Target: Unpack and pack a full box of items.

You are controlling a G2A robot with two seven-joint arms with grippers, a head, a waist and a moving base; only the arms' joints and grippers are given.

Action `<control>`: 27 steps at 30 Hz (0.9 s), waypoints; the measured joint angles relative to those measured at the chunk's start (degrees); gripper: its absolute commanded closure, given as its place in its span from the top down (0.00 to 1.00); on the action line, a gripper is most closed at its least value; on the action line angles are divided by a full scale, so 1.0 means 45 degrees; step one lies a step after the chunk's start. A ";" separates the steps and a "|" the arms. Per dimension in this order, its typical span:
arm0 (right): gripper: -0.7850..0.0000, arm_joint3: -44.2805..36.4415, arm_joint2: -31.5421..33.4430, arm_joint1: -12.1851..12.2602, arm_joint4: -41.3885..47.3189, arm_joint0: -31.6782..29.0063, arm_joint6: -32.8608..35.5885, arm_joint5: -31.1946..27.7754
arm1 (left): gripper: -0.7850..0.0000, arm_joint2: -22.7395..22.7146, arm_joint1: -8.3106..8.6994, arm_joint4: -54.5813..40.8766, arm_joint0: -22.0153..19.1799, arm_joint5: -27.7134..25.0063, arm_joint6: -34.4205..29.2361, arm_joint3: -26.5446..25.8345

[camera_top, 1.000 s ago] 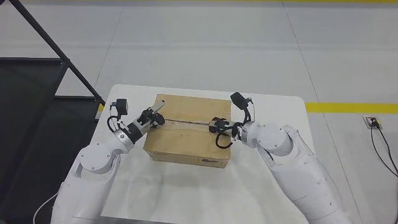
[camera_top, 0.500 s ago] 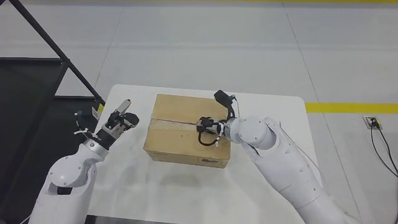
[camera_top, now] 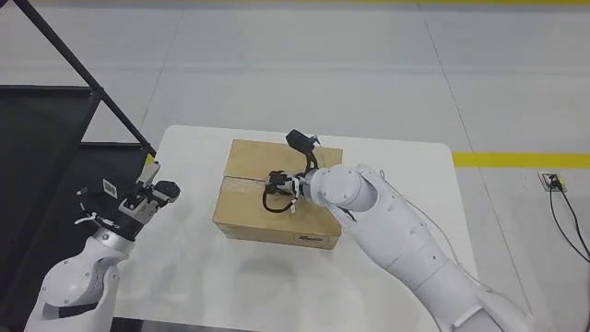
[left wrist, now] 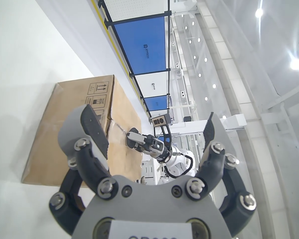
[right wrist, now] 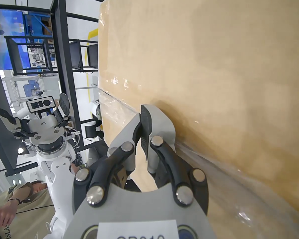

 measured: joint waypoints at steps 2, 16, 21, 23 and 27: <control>0.00 0.0384 -0.0278 -0.0253 0.0182 0.0212 -0.0112 -0.0141 | 1.00 -0.0105 0.0015 -0.0099 0.0111 -0.0042 -0.0034 0.0027; 0.00 0.2844 -0.1423 -0.1909 0.1314 0.1123 -0.1374 -0.1532 | 1.00 -0.0432 0.0107 -0.0442 0.0345 -0.0116 -0.0380 0.0436; 0.00 0.3595 -0.1625 -0.2362 0.1561 0.1341 -0.1152 -0.1897 | 1.00 -0.0441 0.0140 -0.0460 0.0272 -0.0067 -0.0531 0.0630; 0.00 0.3859 -0.1683 -0.2529 0.1605 0.1402 -0.1102 -0.2014 | 1.00 -0.0409 0.0152 -0.0435 0.0211 -0.0041 -0.0593 0.0723; 0.00 0.4279 -0.1739 -0.2798 0.1656 0.1472 -0.1086 -0.2195 | 1.00 -0.0308 0.0170 -0.0417 0.0100 -0.0009 -0.0735 0.0830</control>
